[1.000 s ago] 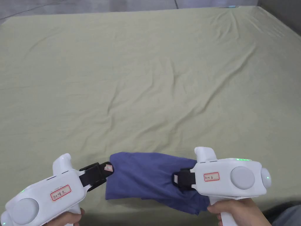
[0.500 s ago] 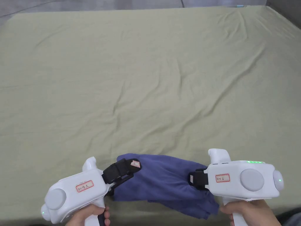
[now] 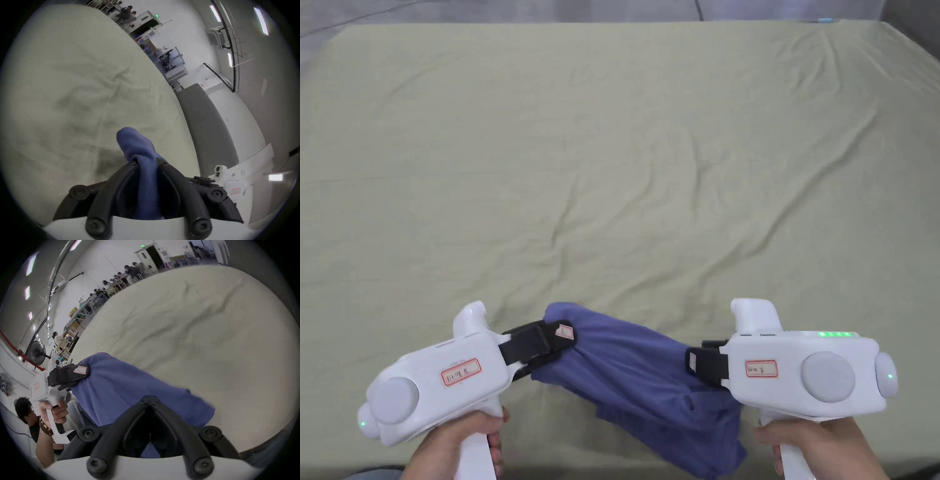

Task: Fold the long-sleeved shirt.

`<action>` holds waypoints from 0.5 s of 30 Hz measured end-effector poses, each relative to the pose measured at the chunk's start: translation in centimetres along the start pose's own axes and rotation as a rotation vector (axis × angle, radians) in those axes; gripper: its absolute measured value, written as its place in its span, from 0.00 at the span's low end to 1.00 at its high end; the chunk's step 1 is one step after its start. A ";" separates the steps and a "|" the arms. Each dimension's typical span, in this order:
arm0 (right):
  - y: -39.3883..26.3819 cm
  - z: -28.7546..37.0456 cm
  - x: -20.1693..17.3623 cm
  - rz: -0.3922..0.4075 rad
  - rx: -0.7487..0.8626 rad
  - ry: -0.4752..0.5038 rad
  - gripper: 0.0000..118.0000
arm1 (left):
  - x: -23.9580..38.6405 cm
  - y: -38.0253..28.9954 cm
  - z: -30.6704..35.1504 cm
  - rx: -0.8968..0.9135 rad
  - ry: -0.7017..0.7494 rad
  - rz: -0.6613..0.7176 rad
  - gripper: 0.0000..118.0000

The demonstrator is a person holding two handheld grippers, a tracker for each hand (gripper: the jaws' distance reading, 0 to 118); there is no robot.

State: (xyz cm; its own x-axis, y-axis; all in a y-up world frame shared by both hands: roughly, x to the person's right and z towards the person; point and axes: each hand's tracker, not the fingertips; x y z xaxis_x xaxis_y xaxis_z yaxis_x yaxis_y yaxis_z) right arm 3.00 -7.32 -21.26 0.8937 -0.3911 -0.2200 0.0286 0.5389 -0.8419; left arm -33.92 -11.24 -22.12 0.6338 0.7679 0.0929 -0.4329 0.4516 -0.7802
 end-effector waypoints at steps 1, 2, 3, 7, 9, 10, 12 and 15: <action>0.8 -0.3 -1.3 0.042 0.030 0.005 0.02 | -0.4 0.9 0.7 0.010 -0.002 -0.005 0.13; 1.7 -0.6 -2.8 0.082 0.059 0.001 0.02 | -1.0 2.0 1.6 0.022 0.002 -0.004 0.13; 2.7 -1.2 -4.5 0.123 0.080 -0.008 0.02 | -1.6 3.2 2.6 0.038 0.013 -0.018 0.13; 5.6 -4.5 -11.1 0.283 0.163 -0.035 0.02 | -5.1 7.9 7.7 0.113 0.078 -0.051 0.13; 6.7 -6.9 -14.6 0.355 0.189 -0.012 0.02 | -7.1 10.3 11.0 0.148 0.141 -0.063 0.13; 7.3 -8.1 -16.2 0.375 0.188 0.008 0.02 | -8.4 11.3 12.7 0.164 0.162 -0.068 0.13; 8.2 -10.6 -19.3 0.405 0.197 0.054 0.02 | -11.1 13.3 16.3 0.200 0.202 -0.066 0.13; 9.0 -14.0 -23.3 0.439 0.176 0.105 0.02 | -15.7 15.7 21.6 0.244 0.286 -0.064 0.13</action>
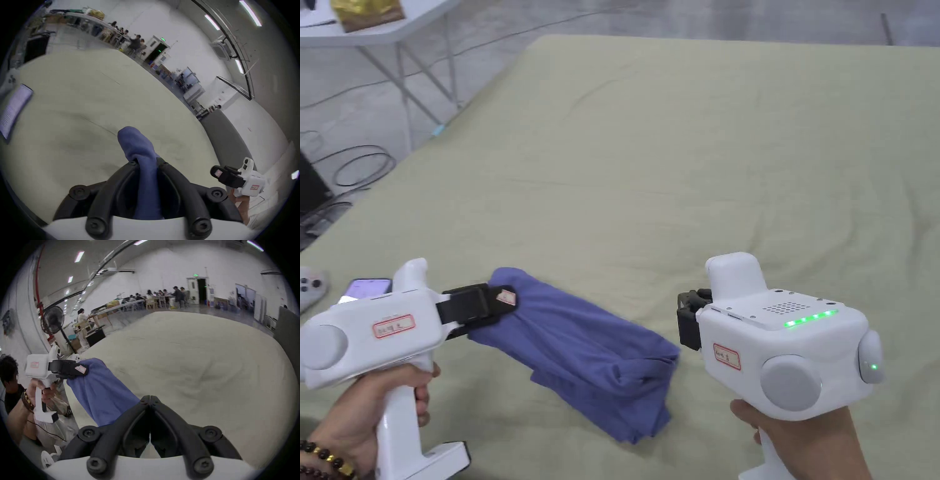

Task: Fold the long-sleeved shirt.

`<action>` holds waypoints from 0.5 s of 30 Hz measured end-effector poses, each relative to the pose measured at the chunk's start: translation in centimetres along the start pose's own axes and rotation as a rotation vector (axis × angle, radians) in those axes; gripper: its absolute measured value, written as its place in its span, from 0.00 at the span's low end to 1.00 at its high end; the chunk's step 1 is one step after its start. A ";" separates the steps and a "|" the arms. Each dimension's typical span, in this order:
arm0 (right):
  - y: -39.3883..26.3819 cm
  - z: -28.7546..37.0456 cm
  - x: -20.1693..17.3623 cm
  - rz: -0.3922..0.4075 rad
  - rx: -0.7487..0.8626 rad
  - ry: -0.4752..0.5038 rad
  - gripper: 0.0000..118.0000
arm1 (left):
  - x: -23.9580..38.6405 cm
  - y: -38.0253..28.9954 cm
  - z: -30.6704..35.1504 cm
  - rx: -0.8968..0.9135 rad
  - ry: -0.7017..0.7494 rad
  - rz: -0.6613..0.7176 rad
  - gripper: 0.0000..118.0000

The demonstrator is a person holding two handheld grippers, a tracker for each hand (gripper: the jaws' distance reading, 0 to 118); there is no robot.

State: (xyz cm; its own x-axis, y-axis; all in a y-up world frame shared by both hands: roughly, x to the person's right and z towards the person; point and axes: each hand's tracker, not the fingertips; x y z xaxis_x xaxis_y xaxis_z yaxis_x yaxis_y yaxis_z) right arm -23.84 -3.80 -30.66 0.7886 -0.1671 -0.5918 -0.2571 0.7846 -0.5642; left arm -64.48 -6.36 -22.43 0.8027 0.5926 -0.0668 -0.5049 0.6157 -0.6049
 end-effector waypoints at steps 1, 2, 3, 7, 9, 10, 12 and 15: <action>0.3 -1.0 -0.8 0.005 -0.004 0.011 0.02 | -1.8 0.8 0.7 0.012 0.024 -0.007 0.13; 0.6 -1.8 -1.4 0.003 -0.006 0.026 0.02 | -3.7 1.4 1.4 0.012 0.034 -0.030 0.13; 0.8 -2.5 -1.9 0.000 -0.011 0.051 0.02 | -5.5 1.9 1.9 0.012 0.078 -0.021 0.13; 0.6 -4.5 -2.5 0.008 -0.034 0.077 0.02 | -8.3 2.2 1.7 0.016 0.116 0.057 0.25; 0.7 -4.4 -2.7 0.009 -0.054 0.080 0.02 | -7.6 2.0 1.0 0.016 0.090 0.055 0.62; 0.7 -4.2 -2.4 0.006 -0.056 0.084 0.02 | -6.8 2.0 0.6 0.023 0.088 0.045 0.62; 0.7 -3.4 -1.8 0.014 -0.052 0.081 0.02 | -4.9 2.5 0.3 0.042 0.098 -0.042 1.00; 1.2 -1.1 -0.5 0.018 -0.034 0.063 0.02 | -2.1 4.1 0.2 0.085 0.211 -0.115 1.00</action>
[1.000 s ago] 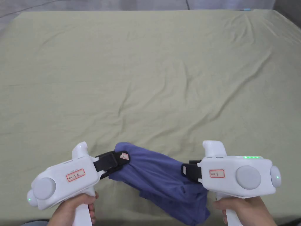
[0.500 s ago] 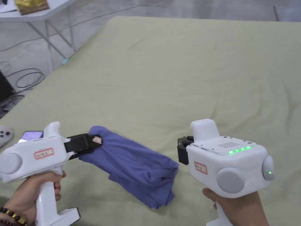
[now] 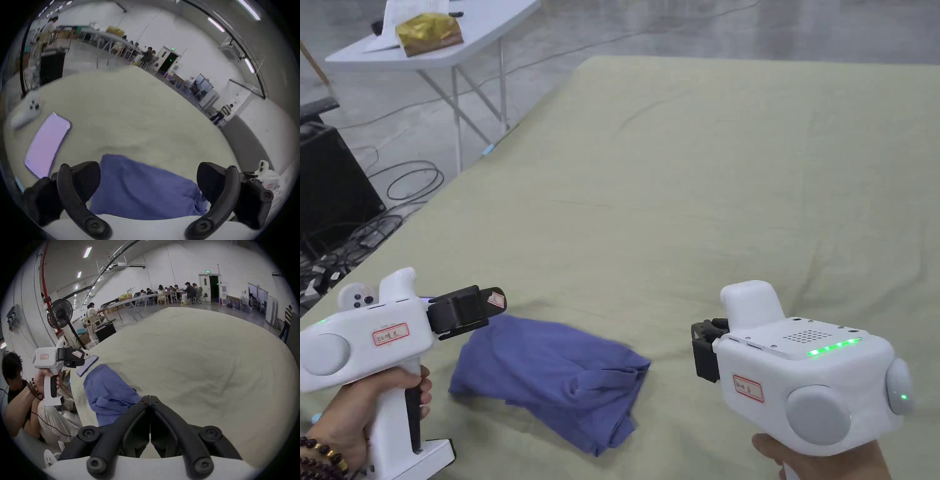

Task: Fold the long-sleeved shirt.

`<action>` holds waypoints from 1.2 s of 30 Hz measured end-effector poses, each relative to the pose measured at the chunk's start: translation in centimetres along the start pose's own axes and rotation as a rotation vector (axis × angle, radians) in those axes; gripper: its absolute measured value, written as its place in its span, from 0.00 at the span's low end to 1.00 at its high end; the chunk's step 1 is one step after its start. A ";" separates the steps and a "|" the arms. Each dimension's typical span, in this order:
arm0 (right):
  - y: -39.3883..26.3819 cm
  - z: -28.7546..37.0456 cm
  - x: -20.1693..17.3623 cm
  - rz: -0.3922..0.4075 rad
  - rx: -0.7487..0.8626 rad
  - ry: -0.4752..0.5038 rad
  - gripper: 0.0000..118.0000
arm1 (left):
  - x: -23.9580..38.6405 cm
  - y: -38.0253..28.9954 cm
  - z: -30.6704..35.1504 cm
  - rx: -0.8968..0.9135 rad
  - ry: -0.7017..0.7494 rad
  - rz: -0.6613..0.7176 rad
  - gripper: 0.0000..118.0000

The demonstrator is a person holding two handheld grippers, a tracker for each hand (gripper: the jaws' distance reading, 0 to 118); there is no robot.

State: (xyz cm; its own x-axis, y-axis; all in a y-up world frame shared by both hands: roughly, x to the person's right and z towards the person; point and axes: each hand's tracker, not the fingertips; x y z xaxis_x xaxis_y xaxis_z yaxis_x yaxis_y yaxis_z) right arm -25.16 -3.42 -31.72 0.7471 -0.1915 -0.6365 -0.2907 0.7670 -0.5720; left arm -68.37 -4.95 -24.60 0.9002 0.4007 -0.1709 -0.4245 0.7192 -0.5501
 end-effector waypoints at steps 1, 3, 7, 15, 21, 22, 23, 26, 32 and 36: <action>0.1 1.3 0.4 -0.005 0.009 -0.008 0.02 | 1.4 0.6 0.3 0.006 0.077 -0.032 1.00; 0.2 4.0 1.5 -0.006 0.048 -0.038 0.02 | 4.6 0.7 2.8 0.037 0.062 -0.077 0.88; 0.0 11.1 3.9 -0.034 0.119 -0.128 0.02 | 15.0 -1.3 5.3 0.159 -0.001 -0.212 0.02; 0.1 23.2 10.4 -0.039 0.344 -0.424 0.02 | 36.5 -6.4 6.3 0.464 -0.058 -0.458 0.00; -2.5 31.1 13.7 -0.051 0.502 -0.659 0.02 | 46.1 -10.4 6.2 0.595 -0.088 -0.604 0.00; -3.3 31.8 14.2 -0.050 0.527 -0.685 0.02 | 46.3 -10.5 6.1 0.599 -0.089 -0.596 0.00; -4.1 32.5 14.7 -0.049 0.548 -0.704 0.02 | 46.5 -11.3 5.9 0.571 -0.113 -0.517 0.00; -6.5 33.7 16.1 -0.064 0.589 -0.781 0.02 | 46.6 -13.2 5.4 0.600 -0.099 -0.511 0.00; -10.6 33.4 17.2 -0.080 0.638 -0.833 0.02 | 44.7 -16.3 3.7 0.587 -0.081 -0.502 0.00; -11.6 32.3 17.3 -0.070 0.610 -0.835 0.02 | 44.2 -17.4 2.6 0.548 -0.050 -0.533 0.00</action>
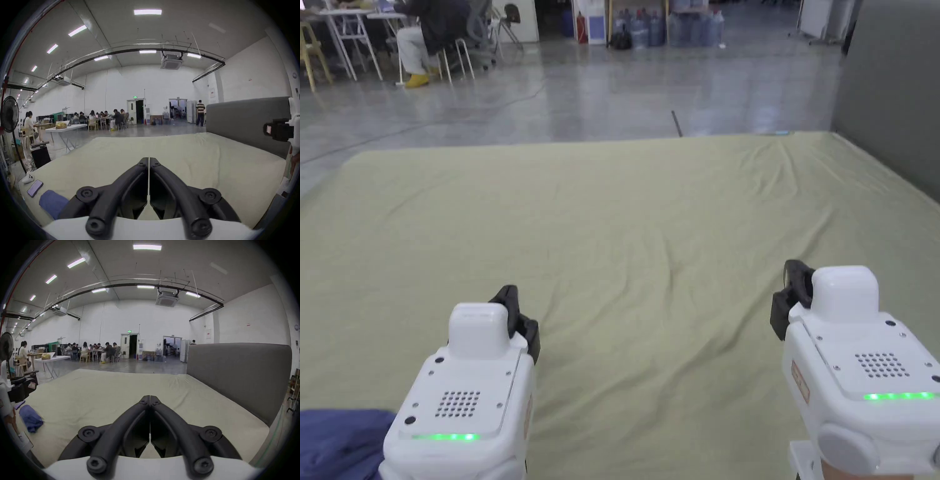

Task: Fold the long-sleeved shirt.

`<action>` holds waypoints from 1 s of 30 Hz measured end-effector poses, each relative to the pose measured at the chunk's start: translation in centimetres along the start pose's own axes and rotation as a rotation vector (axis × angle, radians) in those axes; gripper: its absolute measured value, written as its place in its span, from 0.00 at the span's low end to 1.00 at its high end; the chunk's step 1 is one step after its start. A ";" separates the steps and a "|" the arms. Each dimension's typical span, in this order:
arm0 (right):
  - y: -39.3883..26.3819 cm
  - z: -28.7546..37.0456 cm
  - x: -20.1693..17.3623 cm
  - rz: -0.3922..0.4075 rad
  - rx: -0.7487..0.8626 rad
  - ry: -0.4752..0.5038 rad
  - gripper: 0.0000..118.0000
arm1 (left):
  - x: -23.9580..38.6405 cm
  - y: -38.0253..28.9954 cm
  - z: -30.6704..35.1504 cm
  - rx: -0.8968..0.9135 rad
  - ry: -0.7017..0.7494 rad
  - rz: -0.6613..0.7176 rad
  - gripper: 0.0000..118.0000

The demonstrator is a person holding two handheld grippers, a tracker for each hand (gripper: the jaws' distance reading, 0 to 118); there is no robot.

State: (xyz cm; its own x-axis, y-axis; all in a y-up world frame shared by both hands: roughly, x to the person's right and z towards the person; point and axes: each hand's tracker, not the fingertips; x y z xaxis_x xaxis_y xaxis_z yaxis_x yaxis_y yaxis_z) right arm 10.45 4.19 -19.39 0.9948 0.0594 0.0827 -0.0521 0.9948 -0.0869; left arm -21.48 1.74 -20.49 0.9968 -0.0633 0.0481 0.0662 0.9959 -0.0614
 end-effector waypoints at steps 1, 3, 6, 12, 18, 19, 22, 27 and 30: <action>-0.2 0.0 -0.1 0.001 0.000 0.003 0.02 | 0.0 -0.2 0.1 0.001 -0.003 -0.001 0.00; -0.4 0.1 -0.4 0.000 0.002 0.005 0.02 | -0.2 -0.5 0.3 0.002 -0.012 0.007 0.00; -0.3 0.2 -0.6 0.007 0.006 0.004 0.02 | -0.4 -0.5 0.4 -0.005 -0.015 0.022 0.00; -0.5 0.4 -0.7 0.006 0.018 0.000 0.02 | -0.8 -0.7 0.5 -0.014 -0.015 0.053 0.00; -0.9 0.0 -1.1 0.012 -0.002 0.009 0.02 | -0.7 -0.7 0.4 -0.018 -0.005 0.033 0.00; -1.0 0.0 -1.3 0.017 -0.006 0.008 0.02 | -0.7 -0.6 0.4 -0.012 -0.005 0.030 0.00; -1.0 -0.2 -1.4 0.019 -0.016 0.021 0.05 | -0.6 -0.2 0.2 -0.010 -0.007 0.011 0.10; -1.2 -0.7 -1.7 0.031 -0.050 0.006 1.00 | -0.7 -0.1 0.1 0.014 -0.007 0.006 1.00; -1.7 -0.5 -1.6 0.014 -0.011 0.015 1.00 | -0.8 -0.4 -0.1 -0.001 -0.001 0.007 1.00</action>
State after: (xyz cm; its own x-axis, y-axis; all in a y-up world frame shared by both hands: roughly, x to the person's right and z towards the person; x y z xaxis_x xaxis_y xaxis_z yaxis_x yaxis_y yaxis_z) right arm 9.03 2.41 -19.91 0.9951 0.0721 0.0670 -0.0653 0.9929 -0.0994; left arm -22.27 1.42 -20.56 0.9972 -0.0565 0.0488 0.0596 0.9962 -0.0628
